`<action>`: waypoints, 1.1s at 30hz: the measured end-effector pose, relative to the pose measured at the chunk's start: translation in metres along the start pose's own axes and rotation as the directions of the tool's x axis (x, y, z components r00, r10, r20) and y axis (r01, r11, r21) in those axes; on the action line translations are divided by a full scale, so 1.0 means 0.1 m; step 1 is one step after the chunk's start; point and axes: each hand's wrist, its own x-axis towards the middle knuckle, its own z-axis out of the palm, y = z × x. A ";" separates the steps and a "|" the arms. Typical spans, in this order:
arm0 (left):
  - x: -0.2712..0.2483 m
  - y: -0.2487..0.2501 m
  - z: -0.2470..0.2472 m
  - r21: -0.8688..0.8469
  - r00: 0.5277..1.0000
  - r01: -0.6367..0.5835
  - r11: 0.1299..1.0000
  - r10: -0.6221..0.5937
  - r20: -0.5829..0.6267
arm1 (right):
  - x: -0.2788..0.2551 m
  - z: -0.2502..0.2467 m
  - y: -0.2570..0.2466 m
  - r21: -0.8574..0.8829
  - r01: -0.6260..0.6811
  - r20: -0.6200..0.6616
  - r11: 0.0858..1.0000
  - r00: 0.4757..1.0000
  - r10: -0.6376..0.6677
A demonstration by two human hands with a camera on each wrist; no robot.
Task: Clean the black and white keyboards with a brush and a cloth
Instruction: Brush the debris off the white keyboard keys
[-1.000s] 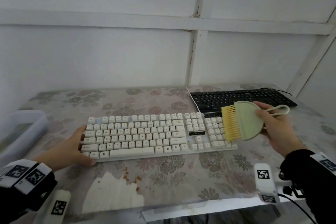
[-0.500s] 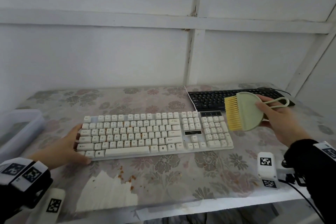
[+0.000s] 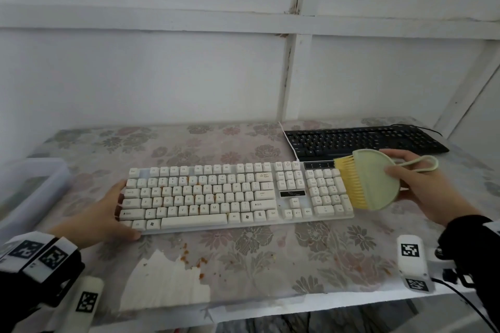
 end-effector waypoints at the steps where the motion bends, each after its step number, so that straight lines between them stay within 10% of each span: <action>1: -0.01 0.01 0.00 -0.004 1.000 -0.009 1.000 0.009 -0.003 | -0.03 -0.01 0.00 -0.029 -0.019 0.003 0.999 1.000 0.019; 33: 0.00 -0.02 -0.03 0.020 1.000 -0.002 1.000 0.003 -0.012 | -0.09 -0.02 -0.11 -0.176 -0.086 0.039 0.981 0.995 0.094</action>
